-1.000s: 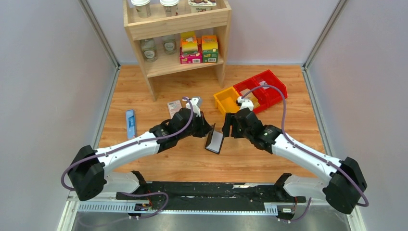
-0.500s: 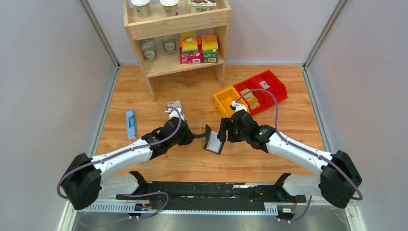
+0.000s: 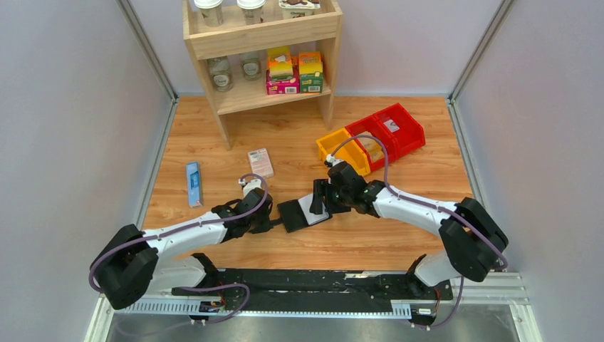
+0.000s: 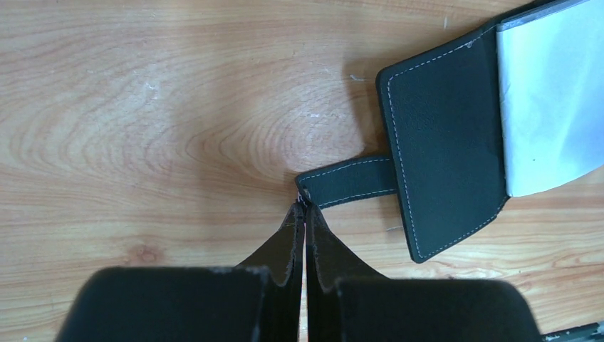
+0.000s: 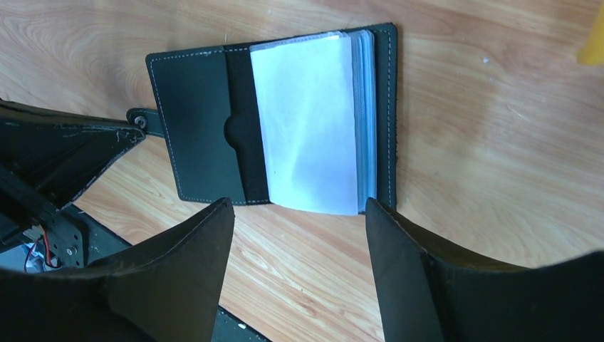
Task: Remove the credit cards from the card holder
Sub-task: Open the card holder at the center of the board.
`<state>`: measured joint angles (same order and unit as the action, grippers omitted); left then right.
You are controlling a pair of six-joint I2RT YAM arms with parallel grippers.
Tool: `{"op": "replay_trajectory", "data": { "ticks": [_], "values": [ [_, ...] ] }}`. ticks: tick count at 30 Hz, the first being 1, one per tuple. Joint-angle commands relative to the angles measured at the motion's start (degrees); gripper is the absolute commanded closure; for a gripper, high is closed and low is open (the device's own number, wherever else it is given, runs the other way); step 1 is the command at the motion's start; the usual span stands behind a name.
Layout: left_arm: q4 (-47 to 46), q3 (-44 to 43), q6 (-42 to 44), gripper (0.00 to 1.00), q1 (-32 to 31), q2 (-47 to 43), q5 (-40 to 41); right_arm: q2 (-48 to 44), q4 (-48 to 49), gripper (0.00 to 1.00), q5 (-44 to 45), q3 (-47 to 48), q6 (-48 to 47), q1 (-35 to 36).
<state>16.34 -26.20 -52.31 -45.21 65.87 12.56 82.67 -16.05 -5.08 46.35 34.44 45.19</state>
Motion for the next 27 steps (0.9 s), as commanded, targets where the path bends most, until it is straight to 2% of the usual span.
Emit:
{"op": "replay_trajectory", "data": {
  "ticks": [1, 14, 27],
  "values": [
    [3.3, -2.4, 2.6, 1.0, -0.1, 2.5, 0.0, 3.1, 3.2, 0.3, -0.9, 3.7, -0.9, 0.0],
    [2.8, -3.9, 4.0, 1.0, 0.1, 4.2, -1.6, 10.4, 3.1, 0.3, -4.3, 6.6, -2.4, 0.1],
    [1.4, -4.5, 4.3, 1.0, -0.1, 5.1, -3.5, 10.5, 4.7, 0.3, -12.6, 9.9, -2.2, 2.2]
  ]
}}
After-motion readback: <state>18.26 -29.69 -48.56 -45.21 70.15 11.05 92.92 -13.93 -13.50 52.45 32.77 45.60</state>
